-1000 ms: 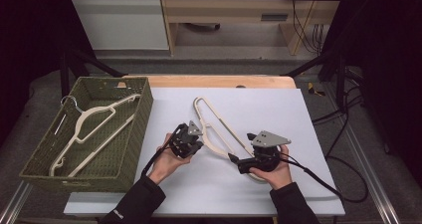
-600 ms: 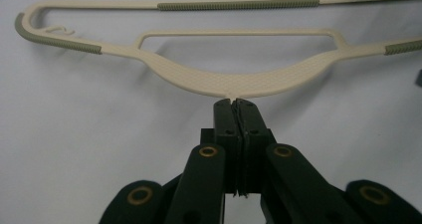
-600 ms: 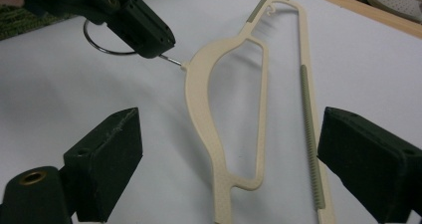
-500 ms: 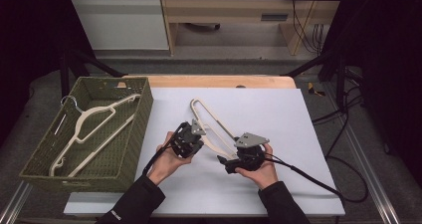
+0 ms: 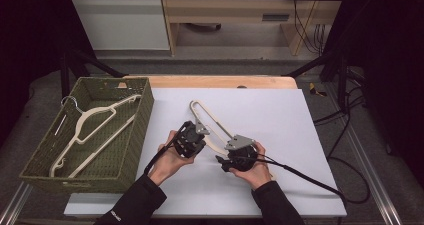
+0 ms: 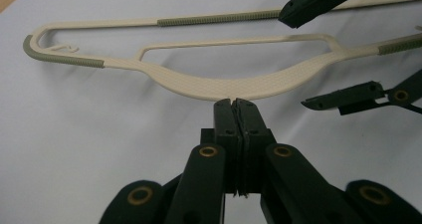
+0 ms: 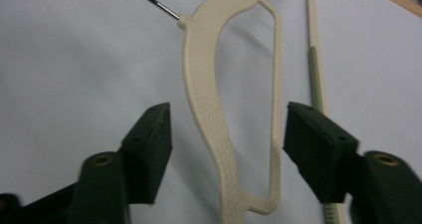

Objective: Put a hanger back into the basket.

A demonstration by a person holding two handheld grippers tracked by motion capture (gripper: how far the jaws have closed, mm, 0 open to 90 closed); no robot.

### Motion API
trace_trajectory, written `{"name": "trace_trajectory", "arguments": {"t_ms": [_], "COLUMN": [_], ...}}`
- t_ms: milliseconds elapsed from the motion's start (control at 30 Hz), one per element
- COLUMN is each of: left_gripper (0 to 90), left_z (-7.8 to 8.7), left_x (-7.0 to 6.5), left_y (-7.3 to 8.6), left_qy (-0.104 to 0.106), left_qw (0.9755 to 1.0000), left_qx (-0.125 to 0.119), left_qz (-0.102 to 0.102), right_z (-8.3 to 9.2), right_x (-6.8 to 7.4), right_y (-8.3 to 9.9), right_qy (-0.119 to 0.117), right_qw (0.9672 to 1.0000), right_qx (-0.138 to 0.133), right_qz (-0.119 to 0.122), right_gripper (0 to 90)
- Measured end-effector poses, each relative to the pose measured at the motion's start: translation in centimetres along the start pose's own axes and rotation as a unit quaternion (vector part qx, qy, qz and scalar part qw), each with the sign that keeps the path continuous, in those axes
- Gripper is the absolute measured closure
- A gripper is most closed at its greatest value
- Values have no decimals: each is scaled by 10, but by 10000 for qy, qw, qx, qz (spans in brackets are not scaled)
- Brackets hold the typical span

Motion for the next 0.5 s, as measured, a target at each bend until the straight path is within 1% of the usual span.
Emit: {"name": "trace_trajectory", "arguments": {"t_ms": [33, 100, 133, 167, 300, 433, 500], "left_gripper": [889, 889, 889, 889, 888, 888, 888], "left_z": [0, 1, 1, 1, 1, 3, 3], "left_x": [0, 1, 1, 1, 1, 0, 0], "left_y": [0, 0, 0, 0, 0, 0, 0], "left_qy": [1, -15, -7, -6, -11, 56, 43], "left_qw": [10000, 10000, 10000, 10000, 10000, 10000, 10000], "left_qx": [3, 13, 8, 24, 17, 9, 4], "left_qz": [9, -37, -18, -44, -19, 5, 0], "right_z": [-1, -4, -5, -6, -5, -6, -6], "right_x": [1, 1, 2, 2, 1, 2, 2], "right_y": [0, 3, 4, 5, 4, 5, 5], "right_qy": [13, 57, 56, 79, 50, 20, -13], "right_qw": [10000, 9997, 9994, 9992, 9992, 9991, 9990], "right_qx": [54, 212, 299, 356, 362, 390, 409], "right_qz": [32, 104, 153, 150, 155, 158, 201], "right_gripper": [396, 430, 441, 455, 560, 641, 692]}}
Point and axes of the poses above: each handheld gripper's, and its own axes: z roughly backward along the jaws, y roughly out of its underside, x roughly to its left, the point moved 10 cm from there along -z, roughly forward along the jaws, and after that the axes turned 13 degrees about -y, right-handed, at the moved point
